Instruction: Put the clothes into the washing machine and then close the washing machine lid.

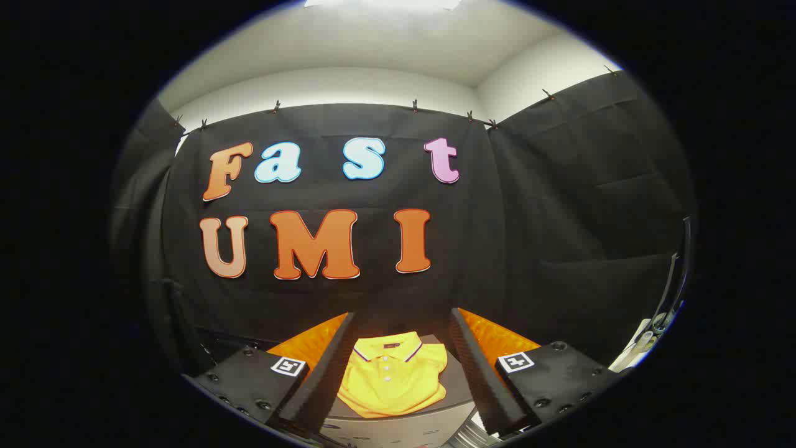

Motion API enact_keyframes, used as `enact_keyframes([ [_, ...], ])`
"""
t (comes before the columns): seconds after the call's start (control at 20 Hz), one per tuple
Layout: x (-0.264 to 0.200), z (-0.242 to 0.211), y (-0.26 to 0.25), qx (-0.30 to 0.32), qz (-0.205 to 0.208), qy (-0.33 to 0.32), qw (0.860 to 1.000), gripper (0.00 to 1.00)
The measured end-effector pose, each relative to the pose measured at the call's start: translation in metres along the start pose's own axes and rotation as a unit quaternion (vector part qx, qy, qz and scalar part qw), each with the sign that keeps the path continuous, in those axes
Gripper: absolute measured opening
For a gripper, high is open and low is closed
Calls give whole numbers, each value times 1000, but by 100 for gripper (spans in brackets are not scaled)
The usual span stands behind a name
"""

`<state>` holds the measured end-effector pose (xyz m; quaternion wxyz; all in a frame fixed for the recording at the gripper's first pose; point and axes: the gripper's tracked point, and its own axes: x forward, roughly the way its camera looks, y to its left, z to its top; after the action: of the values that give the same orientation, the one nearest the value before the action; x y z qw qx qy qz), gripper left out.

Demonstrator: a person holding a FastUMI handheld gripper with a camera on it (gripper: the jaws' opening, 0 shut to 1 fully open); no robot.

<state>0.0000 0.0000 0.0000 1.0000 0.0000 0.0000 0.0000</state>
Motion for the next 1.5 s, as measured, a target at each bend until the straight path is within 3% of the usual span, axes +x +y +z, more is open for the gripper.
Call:
enact_keyframes([
  [1.5, 1, -9, -6, 1, -1, 16, 1000, 97],
])
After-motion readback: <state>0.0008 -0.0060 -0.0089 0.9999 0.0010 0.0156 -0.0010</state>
